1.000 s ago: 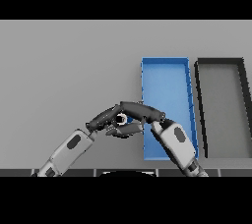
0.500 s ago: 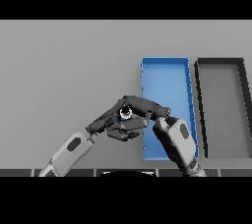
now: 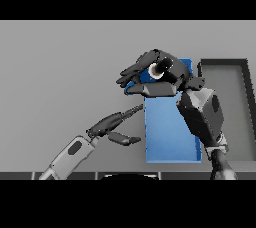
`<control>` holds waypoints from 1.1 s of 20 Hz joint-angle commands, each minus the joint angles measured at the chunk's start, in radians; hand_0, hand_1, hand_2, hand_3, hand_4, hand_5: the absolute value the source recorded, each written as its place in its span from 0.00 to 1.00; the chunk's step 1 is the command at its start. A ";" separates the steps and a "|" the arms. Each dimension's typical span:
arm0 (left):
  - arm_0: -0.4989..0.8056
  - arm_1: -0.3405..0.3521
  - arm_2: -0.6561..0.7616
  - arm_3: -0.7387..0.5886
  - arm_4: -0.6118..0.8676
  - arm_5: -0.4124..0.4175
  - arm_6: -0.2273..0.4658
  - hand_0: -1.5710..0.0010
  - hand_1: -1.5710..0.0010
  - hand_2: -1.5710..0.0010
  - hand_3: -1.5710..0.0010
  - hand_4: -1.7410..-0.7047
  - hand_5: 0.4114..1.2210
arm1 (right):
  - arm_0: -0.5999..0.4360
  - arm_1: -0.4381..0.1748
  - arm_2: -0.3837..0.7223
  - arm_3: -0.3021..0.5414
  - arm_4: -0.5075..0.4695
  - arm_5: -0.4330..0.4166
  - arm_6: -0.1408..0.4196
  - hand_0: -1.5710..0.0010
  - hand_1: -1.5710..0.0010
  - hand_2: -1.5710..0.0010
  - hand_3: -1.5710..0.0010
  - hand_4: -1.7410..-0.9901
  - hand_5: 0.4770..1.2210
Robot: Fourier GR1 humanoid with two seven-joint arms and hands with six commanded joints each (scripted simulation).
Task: Pick up the blue pipe and place it into the blue bin.
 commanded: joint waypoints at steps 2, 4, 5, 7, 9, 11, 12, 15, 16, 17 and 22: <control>0.000 0.000 0.001 0.005 0.001 -0.003 -0.013 1.00 1.00 1.00 1.00 0.81 0.10 | -0.060 -0.043 -0.047 0.093 0.037 -0.029 -0.002 0.00 0.00 0.00 0.00 0.01 0.85; 0.001 0.000 0.004 -0.003 0.016 -0.012 -0.014 1.00 1.00 1.00 1.00 0.80 0.10 | -0.090 -0.078 -0.082 0.181 0.092 -0.044 -0.019 0.00 0.00 0.00 0.00 0.01 0.87; 0.003 0.004 0.007 0.000 0.019 -0.014 -0.013 1.00 1.00 1.00 1.00 0.80 0.10 | -0.078 -0.086 -0.096 0.211 0.108 -0.050 -0.019 0.00 0.00 0.00 0.00 0.01 0.88; 0.008 0.013 0.017 -0.013 0.030 -0.014 -0.016 1.00 1.00 1.00 1.00 0.80 0.09 | -0.048 -0.123 -0.113 0.274 0.171 -0.038 -0.006 0.00 0.00 0.00 0.00 0.00 0.88; 0.005 0.005 0.016 -0.003 0.027 -0.010 0.004 1.00 1.00 1.00 1.00 0.81 0.10 | 0.007 -0.129 -0.133 0.326 0.201 -0.049 0.010 0.00 0.00 0.00 0.00 0.00 0.87; 0.003 0.016 0.022 -0.007 0.027 -0.012 -0.002 1.00 1.00 1.00 1.00 0.81 0.10 | 0.088 -0.129 -0.143 0.333 0.219 -0.060 0.028 0.00 0.00 0.00 0.00 0.00 0.86; 0.001 0.019 0.025 -0.002 0.029 -0.014 -0.001 1.00 1.00 1.00 1.00 0.82 0.09 | 0.130 -0.122 -0.134 0.329 0.238 -0.062 0.035 0.00 0.00 0.00 0.00 0.00 0.87; -0.008 0.004 0.026 0.011 0.033 -0.012 0.019 1.00 1.00 1.00 1.00 0.82 0.08 | 0.234 -0.108 -0.122 0.325 0.286 -0.085 0.082 0.00 0.00 0.00 0.00 0.00 0.86; -0.002 0.006 0.024 0.004 0.033 -0.013 0.012 1.00 1.00 1.00 1.00 0.82 0.08 | 0.276 -0.107 -0.107 0.316 0.286 -0.107 0.086 0.00 0.00 0.00 0.00 0.00 0.86; -0.002 0.007 0.022 -0.004 0.039 -0.018 0.006 1.00 1.00 1.00 1.00 0.82 0.07 | 0.308 -0.124 -0.090 0.317 0.275 -0.127 0.086 0.00 0.00 0.00 0.00 0.00 0.86; 0.006 0.004 0.020 -0.013 0.036 -0.007 0.016 1.00 1.00 1.00 1.00 0.83 0.06 | 0.447 -0.223 0.095 0.339 0.189 -0.214 0.087 0.00 0.00 0.00 0.00 0.11 0.87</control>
